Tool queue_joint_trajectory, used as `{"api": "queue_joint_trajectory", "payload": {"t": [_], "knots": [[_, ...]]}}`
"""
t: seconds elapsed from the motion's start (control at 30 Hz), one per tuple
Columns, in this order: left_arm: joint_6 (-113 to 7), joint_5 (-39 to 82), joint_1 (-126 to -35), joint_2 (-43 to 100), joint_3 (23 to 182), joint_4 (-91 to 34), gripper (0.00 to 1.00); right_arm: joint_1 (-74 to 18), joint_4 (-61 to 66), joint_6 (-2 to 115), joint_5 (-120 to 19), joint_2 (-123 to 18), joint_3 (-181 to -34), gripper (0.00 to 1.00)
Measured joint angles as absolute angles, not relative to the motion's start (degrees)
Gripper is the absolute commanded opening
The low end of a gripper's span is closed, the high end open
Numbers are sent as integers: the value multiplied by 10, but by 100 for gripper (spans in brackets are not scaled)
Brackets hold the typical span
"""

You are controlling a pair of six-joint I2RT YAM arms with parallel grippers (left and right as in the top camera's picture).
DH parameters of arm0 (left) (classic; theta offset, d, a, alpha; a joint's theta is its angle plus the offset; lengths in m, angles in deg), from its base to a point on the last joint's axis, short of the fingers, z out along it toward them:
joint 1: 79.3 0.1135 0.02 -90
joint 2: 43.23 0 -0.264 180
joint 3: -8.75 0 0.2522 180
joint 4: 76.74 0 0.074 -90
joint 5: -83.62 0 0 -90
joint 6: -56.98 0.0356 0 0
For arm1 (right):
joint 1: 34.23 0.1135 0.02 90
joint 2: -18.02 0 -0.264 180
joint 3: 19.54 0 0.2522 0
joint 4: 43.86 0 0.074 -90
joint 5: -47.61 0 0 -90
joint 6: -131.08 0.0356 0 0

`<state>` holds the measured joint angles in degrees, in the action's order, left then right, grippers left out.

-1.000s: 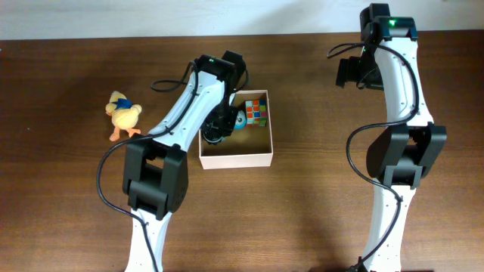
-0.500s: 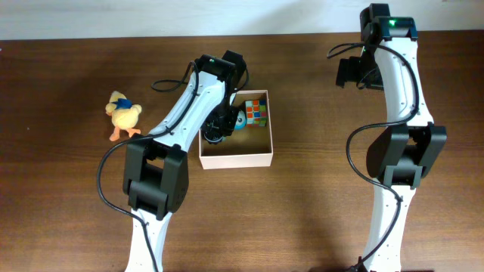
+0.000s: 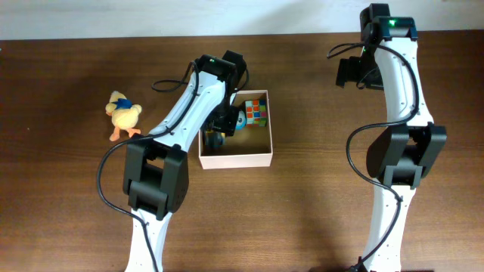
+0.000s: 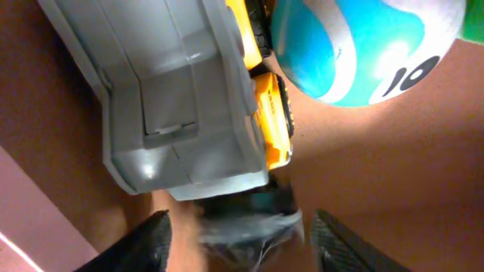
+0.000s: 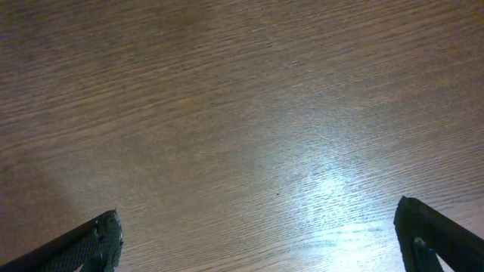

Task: Pack container
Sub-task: 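Lower the puck into the box and open the left gripper, then lift the left gripper and move it back toward the duck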

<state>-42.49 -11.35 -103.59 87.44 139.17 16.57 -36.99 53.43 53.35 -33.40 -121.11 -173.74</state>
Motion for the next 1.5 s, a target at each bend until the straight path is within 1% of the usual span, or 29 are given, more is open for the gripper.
{"api": "queue_joint_trajectory", "payload": {"t": [0.33, 0.63, 0.83, 1.1, 1.3, 1.5], "knots": [[-425, -113, -1036, 874, 1392, 164, 64, -370, 534, 533, -334, -1211, -1737, 99], [-425, -113, -1036, 875, 1411, 125, 65, -370, 534, 533, -334, -1211, -1737, 99], [-412, -114, -1036, 876, 1511, 94, 65, -370, 534, 533, -334, -1211, -1737, 99], [-405, -133, -1026, 876, 1622, 121, 65, -370, 534, 533, -334, -1211, -1737, 99], [-412, -178, -962, 876, 1626, 200, 65, -370, 534, 533, -334, -1211, -1737, 99], [-483, -200, -839, 876, 1626, 228, 65, -370, 534, 534, -334, -1211, -1737, 99]]}}
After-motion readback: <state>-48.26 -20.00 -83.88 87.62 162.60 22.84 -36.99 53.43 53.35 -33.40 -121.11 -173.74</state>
